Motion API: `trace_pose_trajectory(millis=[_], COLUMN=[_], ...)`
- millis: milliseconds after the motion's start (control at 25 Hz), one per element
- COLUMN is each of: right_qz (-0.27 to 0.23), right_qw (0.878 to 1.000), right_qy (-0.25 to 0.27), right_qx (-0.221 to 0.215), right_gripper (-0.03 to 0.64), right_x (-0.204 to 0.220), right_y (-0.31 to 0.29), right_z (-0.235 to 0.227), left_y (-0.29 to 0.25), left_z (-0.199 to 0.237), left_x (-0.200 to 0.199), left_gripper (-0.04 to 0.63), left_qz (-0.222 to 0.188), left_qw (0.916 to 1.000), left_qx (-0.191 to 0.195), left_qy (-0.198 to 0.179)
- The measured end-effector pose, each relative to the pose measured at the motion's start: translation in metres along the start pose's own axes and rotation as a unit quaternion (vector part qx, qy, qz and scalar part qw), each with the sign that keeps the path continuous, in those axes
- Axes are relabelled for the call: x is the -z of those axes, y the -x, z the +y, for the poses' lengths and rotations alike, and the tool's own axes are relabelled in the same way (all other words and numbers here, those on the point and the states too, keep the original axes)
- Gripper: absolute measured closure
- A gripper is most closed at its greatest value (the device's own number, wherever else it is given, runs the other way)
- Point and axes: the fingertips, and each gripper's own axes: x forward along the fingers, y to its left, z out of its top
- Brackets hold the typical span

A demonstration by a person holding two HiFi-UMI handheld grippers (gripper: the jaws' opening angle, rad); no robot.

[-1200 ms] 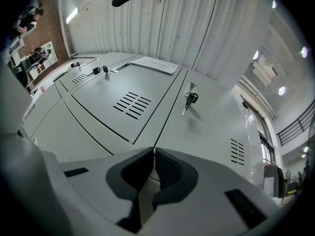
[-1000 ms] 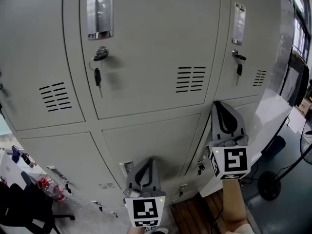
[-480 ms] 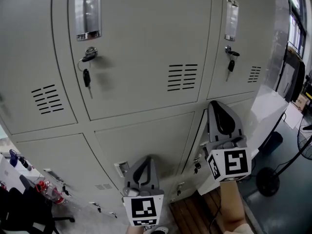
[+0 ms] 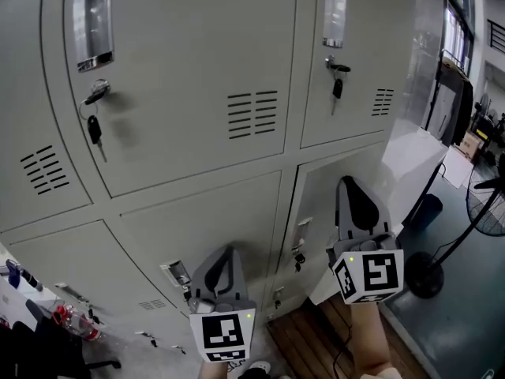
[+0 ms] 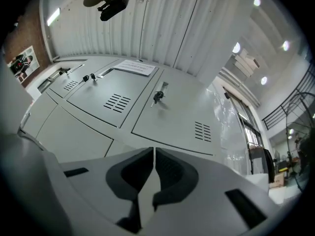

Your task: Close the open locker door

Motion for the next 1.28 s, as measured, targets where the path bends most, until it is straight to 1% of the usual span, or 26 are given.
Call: trace_pose_trajectory(millis=[120,320,440,600,800,1080,1280], right_qz=[0.023,0.067,0.089,0.108,0.132,0.161,0.168], right_qw=[0.999,0.996,0.993,0.989,0.985,0.978,0.974], right_qy=[-0.014,-0.031,-0.042,-0.059,-0.066,-0.072,-0.082], right_qx=[0.022,0.054,0.062,0.077,0.093,0.113,0.127], right_gripper=[0.591,0.591,0.591,0.591,0.591,0.591,0.595], right_x=[0.017,0.046,0.059,0.072,0.089,0.104,0.109], right_y=[0.021,0.055,0.073,0.094,0.117,0.142,0.154], right_z=[-0.016,-0.03,-0.032,-0.037,-0.039,-0.048,-0.054], left_y=[-0.005,-0.012,-0.014,-0.015,-0.016,-0.015,-0.014], left_z=[-0.009,-0.029,-0.042,-0.055,-0.062,-0.068,-0.077], left_x=[0.0,-0.002,-0.002,-0.002,0.002,0.01,0.01], left_gripper=[0.597,0.598,0.597,0.597,0.597,0.597,0.597], left_qz=[-0.005,-0.009,-0.007,-0.005,-0.004,0.008,0.009], left_qw=[0.9999,0.9994,0.9989,0.9982,0.9978,0.9974,0.9968], left_qx=[0.013,0.035,0.047,0.058,0.067,0.07,0.079], left_qy=[-0.007,-0.004,0.004,0.008,0.001,0.014,0.015])
